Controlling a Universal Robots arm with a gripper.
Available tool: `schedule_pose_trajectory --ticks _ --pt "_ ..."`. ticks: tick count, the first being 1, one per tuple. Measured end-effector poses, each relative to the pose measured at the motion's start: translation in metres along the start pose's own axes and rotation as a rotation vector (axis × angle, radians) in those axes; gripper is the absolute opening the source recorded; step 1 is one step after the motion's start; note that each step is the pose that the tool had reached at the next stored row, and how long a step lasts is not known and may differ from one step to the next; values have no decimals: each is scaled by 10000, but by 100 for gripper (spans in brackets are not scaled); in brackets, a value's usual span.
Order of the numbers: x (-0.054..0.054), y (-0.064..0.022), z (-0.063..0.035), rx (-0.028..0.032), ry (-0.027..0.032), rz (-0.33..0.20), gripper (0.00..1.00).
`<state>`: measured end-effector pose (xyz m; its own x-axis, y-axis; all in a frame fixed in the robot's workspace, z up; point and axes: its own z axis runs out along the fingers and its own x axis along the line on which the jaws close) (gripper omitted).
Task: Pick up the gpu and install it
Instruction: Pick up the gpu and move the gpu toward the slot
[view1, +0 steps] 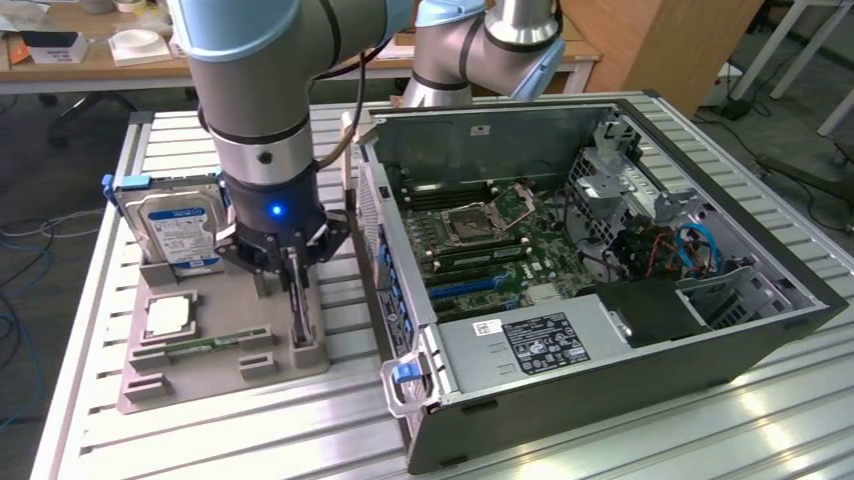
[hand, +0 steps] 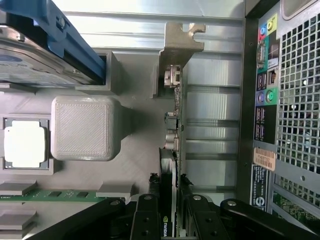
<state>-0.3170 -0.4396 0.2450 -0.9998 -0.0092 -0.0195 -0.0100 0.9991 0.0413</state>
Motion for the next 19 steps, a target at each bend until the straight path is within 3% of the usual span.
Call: schedule_pose_trajectory --ticks 19 --pt "-5 10 -250 -1 -1 0 26"
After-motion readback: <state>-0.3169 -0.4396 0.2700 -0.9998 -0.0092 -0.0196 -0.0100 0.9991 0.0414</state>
